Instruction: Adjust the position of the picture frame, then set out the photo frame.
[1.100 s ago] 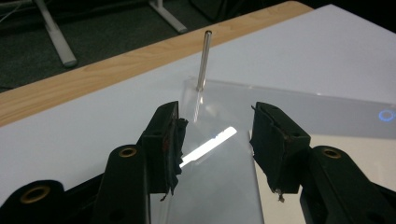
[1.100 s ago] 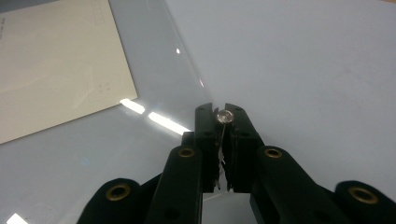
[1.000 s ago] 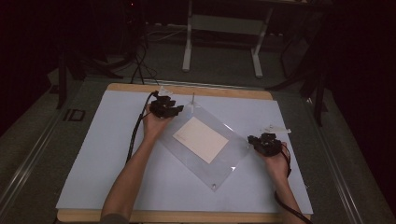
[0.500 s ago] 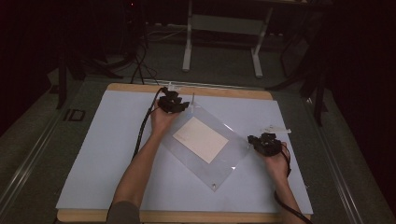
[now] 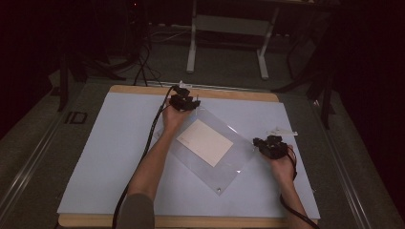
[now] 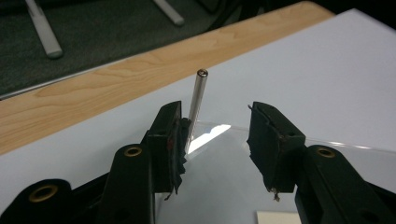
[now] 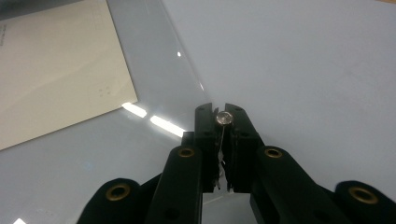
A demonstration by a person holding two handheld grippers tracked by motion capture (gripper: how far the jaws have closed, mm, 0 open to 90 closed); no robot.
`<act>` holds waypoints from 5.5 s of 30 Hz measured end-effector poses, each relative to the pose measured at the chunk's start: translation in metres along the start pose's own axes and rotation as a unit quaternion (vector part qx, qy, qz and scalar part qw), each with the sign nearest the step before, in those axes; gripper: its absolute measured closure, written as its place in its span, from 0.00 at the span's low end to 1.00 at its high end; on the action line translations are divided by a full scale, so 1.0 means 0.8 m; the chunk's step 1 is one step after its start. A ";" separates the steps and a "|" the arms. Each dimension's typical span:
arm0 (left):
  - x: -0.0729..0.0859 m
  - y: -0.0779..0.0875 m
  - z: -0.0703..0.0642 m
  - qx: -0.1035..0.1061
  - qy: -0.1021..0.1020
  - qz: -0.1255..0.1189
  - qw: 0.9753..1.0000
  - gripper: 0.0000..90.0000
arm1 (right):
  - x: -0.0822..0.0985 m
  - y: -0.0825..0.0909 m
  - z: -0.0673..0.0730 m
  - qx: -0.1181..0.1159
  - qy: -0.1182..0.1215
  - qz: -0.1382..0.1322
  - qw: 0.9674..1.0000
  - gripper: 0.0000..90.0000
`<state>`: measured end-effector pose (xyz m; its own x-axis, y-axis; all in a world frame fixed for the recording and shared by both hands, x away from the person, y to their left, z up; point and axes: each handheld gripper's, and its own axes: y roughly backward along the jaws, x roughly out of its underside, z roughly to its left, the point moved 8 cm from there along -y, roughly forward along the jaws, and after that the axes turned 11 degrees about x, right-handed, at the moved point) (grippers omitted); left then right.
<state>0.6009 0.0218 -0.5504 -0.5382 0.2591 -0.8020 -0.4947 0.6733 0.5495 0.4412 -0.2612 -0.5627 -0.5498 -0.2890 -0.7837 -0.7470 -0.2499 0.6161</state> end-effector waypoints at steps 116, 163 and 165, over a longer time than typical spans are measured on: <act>0.146 0.160 0.006 -0.034 -0.009 0.039 0.999 0.92 | -0.062 -0.064 0.048 -0.073 -0.048 0.010 0.996 0.91; 0.160 0.206 0.006 -0.035 0.034 -0.072 0.996 0.65 | -0.056 -0.050 0.048 -0.042 -0.026 -0.052 0.997 0.93; 0.159 0.203 0.003 -0.034 0.026 -0.072 0.997 0.67 | -0.056 -0.050 0.048 -0.042 -0.029 -0.052 0.997 0.93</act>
<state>0.4538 0.1661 -0.5639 -0.4920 0.1270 -0.8613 -0.6134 0.6514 0.4465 0.4814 -0.2027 -0.5557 -0.4934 -0.2051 -0.8452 -0.7681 -0.3531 0.5341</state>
